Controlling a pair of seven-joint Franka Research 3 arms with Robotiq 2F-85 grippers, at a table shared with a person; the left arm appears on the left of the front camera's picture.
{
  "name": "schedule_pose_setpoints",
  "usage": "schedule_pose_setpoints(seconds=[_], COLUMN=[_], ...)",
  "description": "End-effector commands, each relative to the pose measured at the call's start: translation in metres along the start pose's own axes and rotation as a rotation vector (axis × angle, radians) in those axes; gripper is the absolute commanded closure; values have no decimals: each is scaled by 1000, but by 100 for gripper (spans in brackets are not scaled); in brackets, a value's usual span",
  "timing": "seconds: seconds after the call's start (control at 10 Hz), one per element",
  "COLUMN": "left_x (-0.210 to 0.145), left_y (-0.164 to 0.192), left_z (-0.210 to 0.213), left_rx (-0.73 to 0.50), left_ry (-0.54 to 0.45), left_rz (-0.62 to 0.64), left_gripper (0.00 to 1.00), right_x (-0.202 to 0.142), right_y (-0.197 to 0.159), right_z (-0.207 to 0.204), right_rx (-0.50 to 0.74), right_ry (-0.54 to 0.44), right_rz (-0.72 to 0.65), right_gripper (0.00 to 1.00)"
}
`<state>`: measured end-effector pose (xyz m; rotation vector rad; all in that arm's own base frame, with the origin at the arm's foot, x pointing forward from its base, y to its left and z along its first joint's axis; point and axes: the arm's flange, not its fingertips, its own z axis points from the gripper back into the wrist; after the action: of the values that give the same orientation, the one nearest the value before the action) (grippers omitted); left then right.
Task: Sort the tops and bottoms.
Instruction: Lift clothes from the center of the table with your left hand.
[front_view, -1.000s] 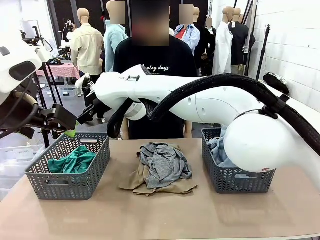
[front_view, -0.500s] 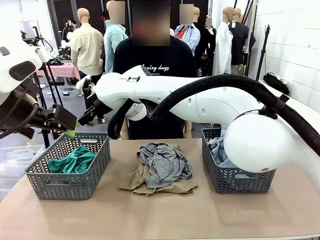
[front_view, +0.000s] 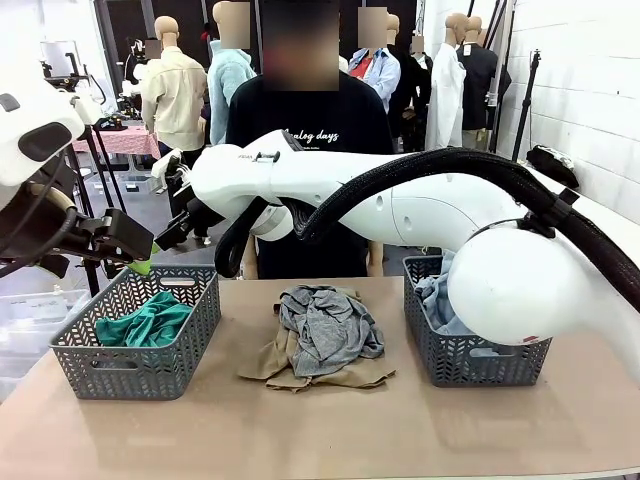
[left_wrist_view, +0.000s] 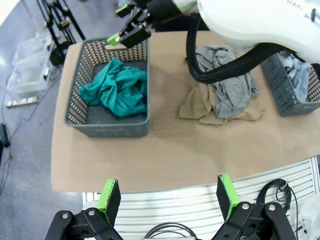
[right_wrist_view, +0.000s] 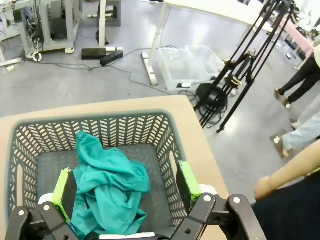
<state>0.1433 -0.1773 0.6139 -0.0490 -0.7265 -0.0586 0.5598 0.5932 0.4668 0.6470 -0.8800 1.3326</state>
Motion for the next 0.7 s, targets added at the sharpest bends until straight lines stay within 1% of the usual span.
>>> schedule_pose_setpoints(seconds=[0.0,0.1,0.2,0.3,0.4,0.6], left_x=[0,0,0,0,0,0], left_y=[2,2,2,2,2,2], left_z=[3,3,3,3,3,3], left_rx=[-16,-16,-16,-16,-16,-16], left_ry=[10,10,10,10,10,10], left_rz=[-15,-15,-15,-15,-15,-15], left_gripper=[0,0,0,0,0,0], right_x=[1,0,-17,-29,-40,-53], right_y=[1,0,15,20,21,33], right_z=[0,0,30,69,108,181], right_rx=[-8,0,-65,-104,-166,-256], right_ry=[-11,0,84,137,172,224], right_rz=[14,0,28,43,22,10], right_gripper=[0,0,0,0,0,0])
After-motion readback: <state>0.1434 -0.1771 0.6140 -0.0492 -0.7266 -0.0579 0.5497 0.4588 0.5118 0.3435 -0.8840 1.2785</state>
